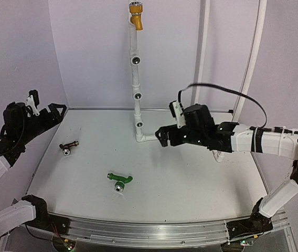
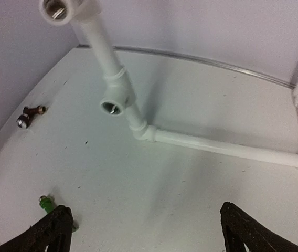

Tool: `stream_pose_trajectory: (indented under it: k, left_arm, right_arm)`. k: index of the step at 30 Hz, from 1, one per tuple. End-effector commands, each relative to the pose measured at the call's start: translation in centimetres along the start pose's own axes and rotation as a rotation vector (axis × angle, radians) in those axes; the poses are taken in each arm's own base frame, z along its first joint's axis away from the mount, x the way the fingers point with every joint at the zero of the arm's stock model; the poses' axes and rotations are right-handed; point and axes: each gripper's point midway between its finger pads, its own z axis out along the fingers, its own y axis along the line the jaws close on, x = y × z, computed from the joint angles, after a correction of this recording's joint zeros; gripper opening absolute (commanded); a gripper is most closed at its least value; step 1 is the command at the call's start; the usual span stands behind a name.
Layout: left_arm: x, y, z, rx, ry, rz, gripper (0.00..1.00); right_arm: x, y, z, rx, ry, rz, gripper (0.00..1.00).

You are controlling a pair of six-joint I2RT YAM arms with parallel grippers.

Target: Install the water faucets

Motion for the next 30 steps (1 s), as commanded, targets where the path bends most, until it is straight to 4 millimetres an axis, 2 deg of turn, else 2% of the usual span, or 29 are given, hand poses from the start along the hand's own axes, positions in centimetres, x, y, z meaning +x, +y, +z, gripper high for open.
stream_pose_trajectory:
  k: [1,7,10,12,15,19,25,27,30]
  left_arm:
    - [6.9,0.8,2.3,0.025,0.291,-0.118,0.92]
    - [14.0,1.6,4.6,0.032,0.566,-0.215,0.91]
    - [17.4,0.9,5.3,0.003,0.659,-0.2,0.9]
    - [19.1,0.3,5.6,-0.041,0.681,-0.144,0.9]
    - [21.7,0.4,5.8,-0.142,0.715,-0.116,0.89]
    - [24.2,0.8,5.4,-0.293,0.702,-0.089,0.81]
    - [29.0,-1.9,5.3,-0.32,0.797,-0.068,0.8]
    - [30.2,-3.2,5.5,-0.296,0.832,-0.039,0.8]
    - [32.0,-4.1,5.7,-0.284,0.877,-0.006,0.76]
  right_arm:
    - [2.5,-1.1,0.5,0.098,0.074,-0.004,0.98]
    - [3.7,-0.7,0.7,0.065,0.096,-0.006,0.98]
    - [4.2,-1.1,0.6,0.078,0.099,-0.002,0.98]
    - [4.5,-1.3,0.6,0.082,0.101,-0.001,0.98]
    - [4.8,-1.5,0.4,0.089,0.104,0.002,0.98]
    - [5.1,-1.8,0.1,0.095,0.104,0.008,0.98]
    - [6.1,-1.7,0.0,0.081,0.127,0.012,0.98]
    - [6.5,-1.3,0.3,0.058,0.145,0.015,0.98]
    - [7.2,-0.2,0.7,-0.001,0.174,0.033,0.98]
